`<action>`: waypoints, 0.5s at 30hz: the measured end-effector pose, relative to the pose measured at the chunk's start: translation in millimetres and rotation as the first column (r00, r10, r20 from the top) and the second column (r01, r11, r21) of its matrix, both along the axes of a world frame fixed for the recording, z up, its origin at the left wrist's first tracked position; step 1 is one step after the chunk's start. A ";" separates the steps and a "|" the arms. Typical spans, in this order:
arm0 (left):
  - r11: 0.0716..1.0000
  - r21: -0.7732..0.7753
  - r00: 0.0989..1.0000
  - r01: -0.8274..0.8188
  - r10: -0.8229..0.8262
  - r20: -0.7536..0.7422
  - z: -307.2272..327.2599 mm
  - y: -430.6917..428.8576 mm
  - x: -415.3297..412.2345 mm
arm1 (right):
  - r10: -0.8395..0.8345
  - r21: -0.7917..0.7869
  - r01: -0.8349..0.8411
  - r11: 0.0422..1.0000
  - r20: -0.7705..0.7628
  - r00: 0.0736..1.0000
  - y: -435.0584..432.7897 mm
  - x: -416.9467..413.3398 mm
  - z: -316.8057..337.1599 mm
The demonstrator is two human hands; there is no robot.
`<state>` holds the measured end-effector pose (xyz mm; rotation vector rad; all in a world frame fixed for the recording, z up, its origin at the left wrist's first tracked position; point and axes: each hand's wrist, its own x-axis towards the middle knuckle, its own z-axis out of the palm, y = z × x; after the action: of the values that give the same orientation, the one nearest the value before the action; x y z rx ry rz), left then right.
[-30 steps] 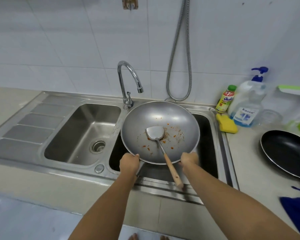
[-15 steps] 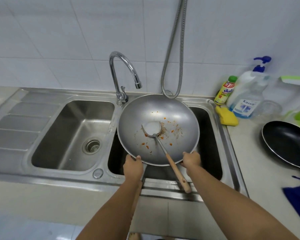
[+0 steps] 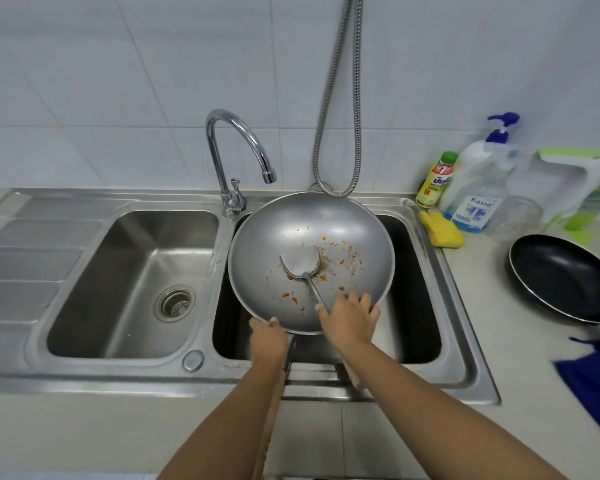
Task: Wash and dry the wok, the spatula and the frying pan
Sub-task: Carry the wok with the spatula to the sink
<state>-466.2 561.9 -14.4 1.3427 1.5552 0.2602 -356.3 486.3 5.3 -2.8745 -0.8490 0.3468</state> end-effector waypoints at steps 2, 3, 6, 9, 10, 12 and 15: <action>1.000 -0.001 1.000 -0.004 0.004 -0.003 0.2 -0.8 0.5 | 0.061 -0.015 -0.061 0.998 -0.011 0.998 2.0 -4.0 -1.0; 1.000 0.003 1.000 0.000 0.000 -0.005 0.7 -1.3 0.6 | 0.076 -0.012 -0.076 0.997 -0.015 0.997 2.2 -5.1 -1.8; 1.000 0.018 1.000 0.012 -0.012 -0.013 2.0 -2.2 0.6 | 0.086 0.006 -0.085 0.996 -0.064 0.994 2.3 -6.0 -5.2; 1.000 0.015 1.000 0.006 -0.005 -0.015 2.0 -2.9 0.3 | 0.045 0.061 -0.035 0.997 -0.158 0.986 1.7 -4.8 -8.3; 1.000 0.014 1.000 0.001 -0.001 -0.015 2.0 -3.2 0.2 | 0.035 0.076 -0.020 0.997 -0.199 0.979 1.0 -2.9 -8.9; 1.000 0.021 1.000 0.002 -0.002 -0.022 2.2 -4.2 0.4 | 0.022 0.099 0.007 0.995 -0.292 0.956 -1.1 3.2 -8.8; 1.000 0.024 0.999 0.017 -0.016 -0.038 5.4 -6.4 0.7 | 0.029 0.116 0.017 0.993 -0.384 0.923 -5.2 11.7 -5.8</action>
<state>-465.4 555.4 -9.0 1.3858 1.5758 0.2456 -344.6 481.1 -0.5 -2.5653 -0.7726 0.8030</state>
